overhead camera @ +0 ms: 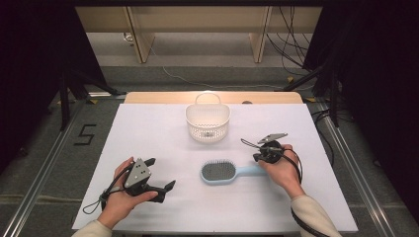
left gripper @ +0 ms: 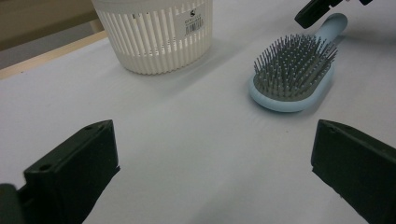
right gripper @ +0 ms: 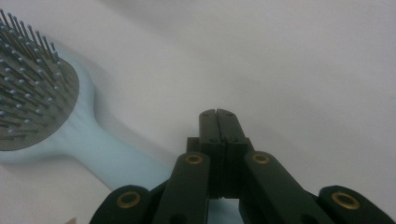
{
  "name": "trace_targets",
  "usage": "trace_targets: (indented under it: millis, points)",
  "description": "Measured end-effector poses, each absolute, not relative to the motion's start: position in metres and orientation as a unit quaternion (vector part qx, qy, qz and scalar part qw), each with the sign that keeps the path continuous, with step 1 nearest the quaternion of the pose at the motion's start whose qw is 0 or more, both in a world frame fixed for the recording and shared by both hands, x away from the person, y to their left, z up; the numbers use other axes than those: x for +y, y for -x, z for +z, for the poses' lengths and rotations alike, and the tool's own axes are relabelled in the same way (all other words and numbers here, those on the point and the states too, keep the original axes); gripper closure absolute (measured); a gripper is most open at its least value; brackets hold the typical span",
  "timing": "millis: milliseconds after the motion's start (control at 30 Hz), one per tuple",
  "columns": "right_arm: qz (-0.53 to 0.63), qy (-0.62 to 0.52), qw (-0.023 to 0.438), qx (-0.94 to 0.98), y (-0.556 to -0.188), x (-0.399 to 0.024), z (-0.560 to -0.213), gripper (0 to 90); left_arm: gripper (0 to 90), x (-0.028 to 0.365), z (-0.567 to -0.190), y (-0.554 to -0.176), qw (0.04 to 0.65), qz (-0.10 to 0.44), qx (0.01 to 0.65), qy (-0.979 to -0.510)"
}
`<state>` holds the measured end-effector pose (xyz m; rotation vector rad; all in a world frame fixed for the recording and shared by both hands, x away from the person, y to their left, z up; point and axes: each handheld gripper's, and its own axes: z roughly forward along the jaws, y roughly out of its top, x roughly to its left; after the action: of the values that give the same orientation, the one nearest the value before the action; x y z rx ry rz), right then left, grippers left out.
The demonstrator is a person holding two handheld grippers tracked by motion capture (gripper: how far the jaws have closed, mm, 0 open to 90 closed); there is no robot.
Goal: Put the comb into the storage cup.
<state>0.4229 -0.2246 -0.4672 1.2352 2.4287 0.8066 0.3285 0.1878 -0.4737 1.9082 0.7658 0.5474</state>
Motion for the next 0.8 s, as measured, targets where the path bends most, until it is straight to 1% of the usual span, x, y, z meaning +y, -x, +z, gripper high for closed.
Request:
trace_targets:
  millis: [800]
  points:
    - [0.251, -0.446, 0.122, 0.85, -0.4233, -0.2221, -0.471, 90.0, 0.1, 0.1883, -0.4734, -0.3282, 0.485, 0.226, 0.314, -0.784]
